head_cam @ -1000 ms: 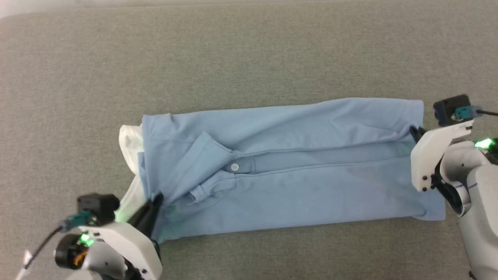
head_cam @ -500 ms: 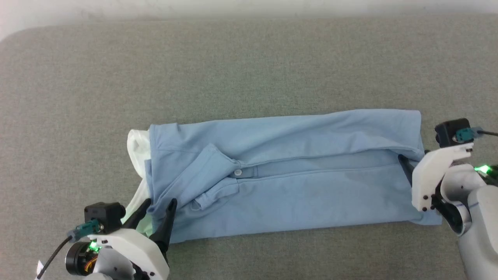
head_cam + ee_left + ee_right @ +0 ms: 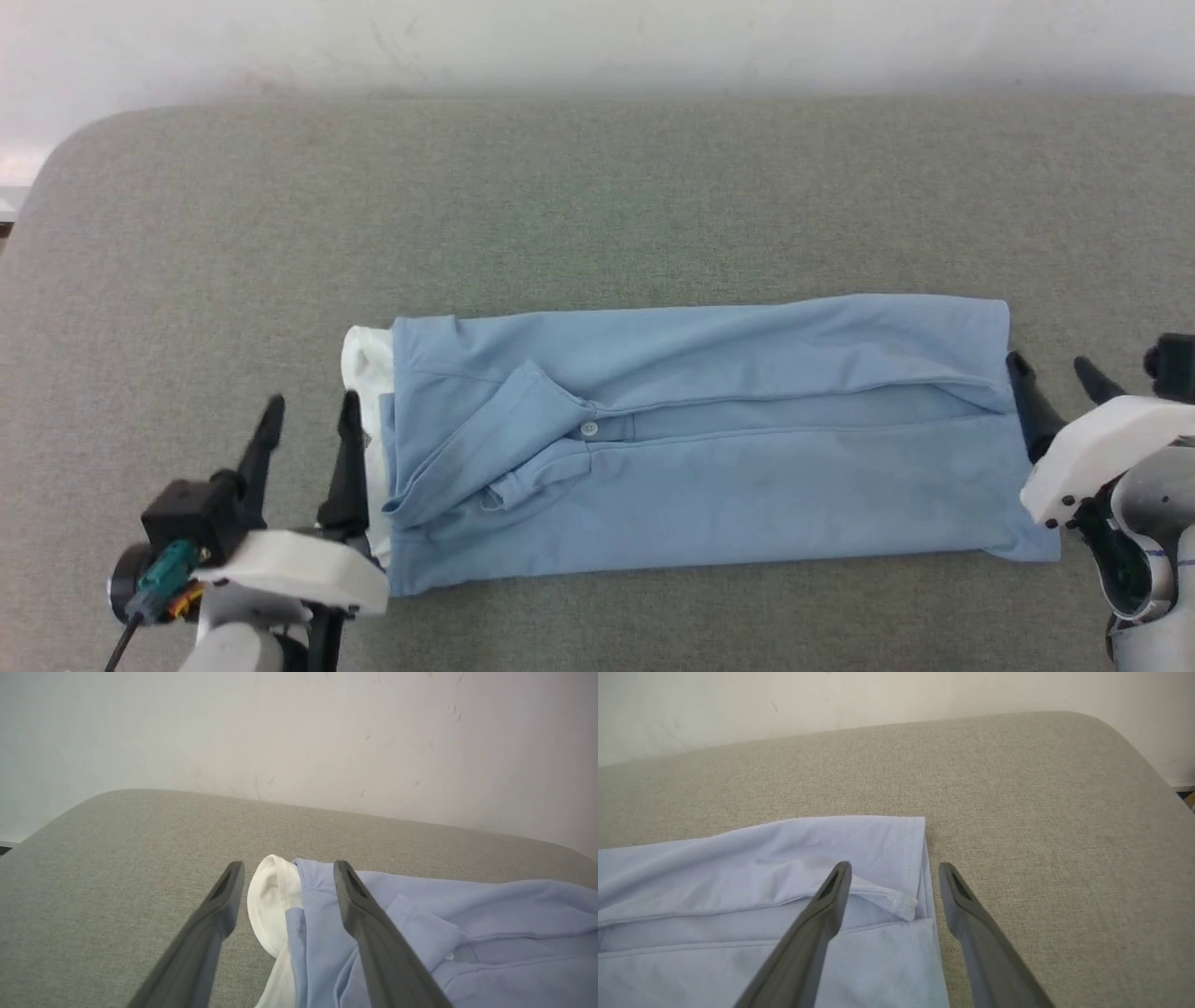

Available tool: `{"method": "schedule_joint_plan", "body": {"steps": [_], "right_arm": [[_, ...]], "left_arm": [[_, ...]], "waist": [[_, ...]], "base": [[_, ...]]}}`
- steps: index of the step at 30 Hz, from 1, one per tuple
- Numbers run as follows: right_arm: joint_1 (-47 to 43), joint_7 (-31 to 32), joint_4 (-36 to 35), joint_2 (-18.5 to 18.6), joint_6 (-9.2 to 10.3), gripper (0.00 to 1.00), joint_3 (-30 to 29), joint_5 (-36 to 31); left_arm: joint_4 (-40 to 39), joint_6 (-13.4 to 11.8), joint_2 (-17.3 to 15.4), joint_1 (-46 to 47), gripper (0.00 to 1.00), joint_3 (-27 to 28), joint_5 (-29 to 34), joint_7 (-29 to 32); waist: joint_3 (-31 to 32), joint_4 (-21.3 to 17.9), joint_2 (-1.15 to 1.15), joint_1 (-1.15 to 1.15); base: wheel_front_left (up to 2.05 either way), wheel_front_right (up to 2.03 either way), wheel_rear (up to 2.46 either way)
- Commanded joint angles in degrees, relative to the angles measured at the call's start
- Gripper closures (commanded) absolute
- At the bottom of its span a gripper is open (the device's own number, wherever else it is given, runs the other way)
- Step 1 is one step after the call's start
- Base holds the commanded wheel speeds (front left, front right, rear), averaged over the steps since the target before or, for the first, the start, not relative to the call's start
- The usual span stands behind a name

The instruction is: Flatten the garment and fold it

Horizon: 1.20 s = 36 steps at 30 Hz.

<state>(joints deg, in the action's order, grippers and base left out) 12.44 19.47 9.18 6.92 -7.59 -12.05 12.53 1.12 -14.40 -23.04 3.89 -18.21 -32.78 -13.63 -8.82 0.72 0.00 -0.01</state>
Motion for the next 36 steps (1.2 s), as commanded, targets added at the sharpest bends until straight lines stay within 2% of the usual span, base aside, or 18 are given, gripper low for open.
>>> {"method": "schedule_joint_plan", "body": {"steps": [1,7,10,15,23,30,31,32,33,34,36], "right_arm": [[-0.4,-1.2,-0.5,-1.0,0.10,0.00,-1.4,-0.7],[1.6,-3.1,1.6,-3.5,0.10,0.00,-6.2,-1.6],[3.7,-3.0,4.4,-3.9,0.10,0.00,-9.1,-1.9],[7.9,-1.9,13.7,-4.0,0.10,0.00,-12.6,-0.4],[15.1,0.8,27.5,-4.0,0.10,0.00,-14.2,-4.5],[17.6,8.9,34.9,-4.0,0.10,0.00,-14.3,-10.2],[17.8,10.3,35.4,-4.0,0.10,0.36,-14.1,-10.5],[17.9,11.6,35.8,-4.0,0.10,0.61,-13.9,-10.7],[17.9,12.7,36.0,-4.0,0.10,0.76,-13.6,-10.9],[17.8,13.8,36.1,-4.0,0.10,1.00,-13.4,-10.9],[17.7,15.0,35.7,-4.0,0.10,1.00,-12.9,-10.7]], "left_arm": [[0.6,-0.5,0.5,1.8,0.00,0.8,1.7,-0.8],[2.4,0.3,1.9,6.4,0.00,3.3,7.8,-1.3],[2.5,1.4,4.2,8.1,0.00,6.6,10.5,-1.3],[4.2,4.8,7.7,9.1,0.00,10.7,13.4,-1.4],[6.7,9.6,11.9,8.9,0.00,15.0,17.4,-1.4],[8.2,12.5,14.4,8.8,0.00,17.6,20.0,-1.4],[8.4,12.8,14.7,8.7,0.00,18.0,20.2,-1.4],[8.6,13.1,14.9,8.7,0.00,18.3,20.5,-1.4],[8.8,13.4,15.2,8.7,0.00,18.6,20.8,-1.4],[9.0,13.7,15.4,8.7,0.00,18.9,21.0,-1.4],[9.3,14.2,15.8,8.7,0.00,19.5,21.5,-1.4]], "waist": [[0.3,0.3,0.00,0.01],[0.4,0.9,0.00,0.01],[0.2,1.0,0.00,0.01],[-0.2,0.9,0.00,0.01],[-0.7,0.5,0.00,0.01],[-0.6,1.0,0.00,0.01],[-0.6,1.0,0.00,0.01],[-0.6,1.0,0.00,0.01],[-0.6,1.0,0.00,0.01],[-0.6,1.0,0.00,0.01],[-0.5,1.0,0.00,0.01]], "base": [[0.00,0.00,0.00],[0.00,0.00,0.00],[0.00,0.00,0.00],[0.00,0.00,0.00],[0.00,0.00,0.00],[0.00,0.00,0.00],[0.00,0.00,0.00],[0.00,0.00,0.00],[0.00,0.00,0.00],[0.00,0.00,0.00],[0.00,0.00,0.00]]}}
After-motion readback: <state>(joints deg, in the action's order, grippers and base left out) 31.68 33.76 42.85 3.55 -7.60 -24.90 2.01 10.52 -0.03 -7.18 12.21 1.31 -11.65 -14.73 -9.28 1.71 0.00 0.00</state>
